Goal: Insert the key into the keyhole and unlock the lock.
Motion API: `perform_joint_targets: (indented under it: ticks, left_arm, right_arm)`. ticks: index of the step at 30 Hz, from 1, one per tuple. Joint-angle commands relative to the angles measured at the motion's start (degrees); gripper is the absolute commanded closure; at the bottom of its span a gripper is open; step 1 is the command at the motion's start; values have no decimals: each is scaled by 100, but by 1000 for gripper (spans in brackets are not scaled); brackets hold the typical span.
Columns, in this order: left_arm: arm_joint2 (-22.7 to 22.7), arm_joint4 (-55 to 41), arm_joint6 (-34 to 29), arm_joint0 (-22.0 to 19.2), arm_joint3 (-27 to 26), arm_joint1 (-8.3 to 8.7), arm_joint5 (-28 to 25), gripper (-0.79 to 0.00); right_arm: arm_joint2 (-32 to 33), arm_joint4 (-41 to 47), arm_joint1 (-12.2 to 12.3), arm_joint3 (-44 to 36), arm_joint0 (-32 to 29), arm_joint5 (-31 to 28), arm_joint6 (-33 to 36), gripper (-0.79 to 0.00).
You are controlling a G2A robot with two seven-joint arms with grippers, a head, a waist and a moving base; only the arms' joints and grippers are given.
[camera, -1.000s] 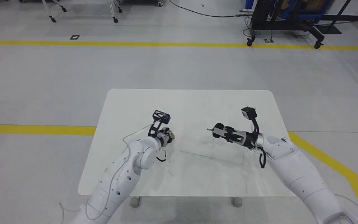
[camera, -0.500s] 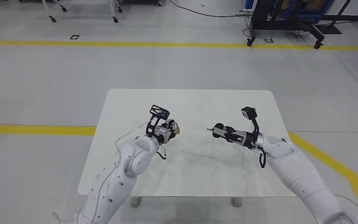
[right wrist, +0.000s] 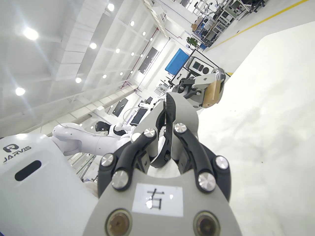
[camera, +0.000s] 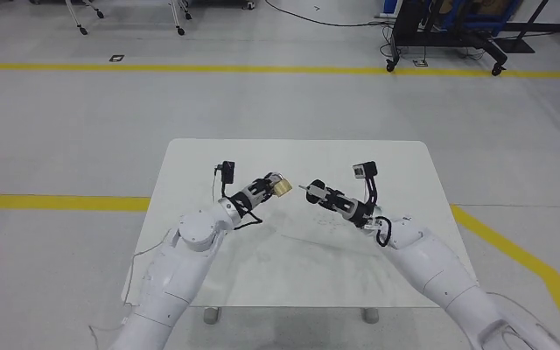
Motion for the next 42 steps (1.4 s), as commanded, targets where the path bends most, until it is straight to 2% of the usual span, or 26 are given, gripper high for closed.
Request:
perform_joint_targets:
  ticks: [1, 9, 13, 20, 23, 26, 27, 37, 42]
  left_arm:
    - [13, -249, -178, -117, 203, -9, -136, 0]
    - [15, -314, -178, -94, 214, -13, -95, 0]
    - [-82, -1740, -256, -168, 428, -106, 594, 0]
    - [136, -2486, 28, -744, 1215, -262, 1599, 0]
    - [266, -2637, -90, -948, 1523, -321, 1785, 0]
    - [384, -2477, -433, -1066, 1756, -335, 1580, 0]
    - [388, -2414, -463, -1063, 1811, -331, 1449, 0]
    - [398, -2380, -417, -1045, 1701, -333, 1389, 0]
    - [351, -2292, -299, -908, 1468, -313, 1244, 0]
  right_arm:
    - [-10, 88, -23, 4, 12, -23, -35, 0]
    - [-10, 88, -23, 4, 12, -23, -35, 0]
    - [17, -7, -59, -223, -100, 342, -299, 0]
    - [116, -418, -109, -467, -417, 808, -1027, 0]
    - [195, -636, -90, -728, -598, 1200, -1190, 0]
    - [272, -479, -56, -1053, -770, 1710, -1068, 0]
    - [272, -479, -56, -1053, -770, 1710, -1068, 0]
    - [272, -479, -56, -1053, -770, 1710, -1068, 0]
    - [223, -719, -120, -1112, -888, 2073, -1432, 0]
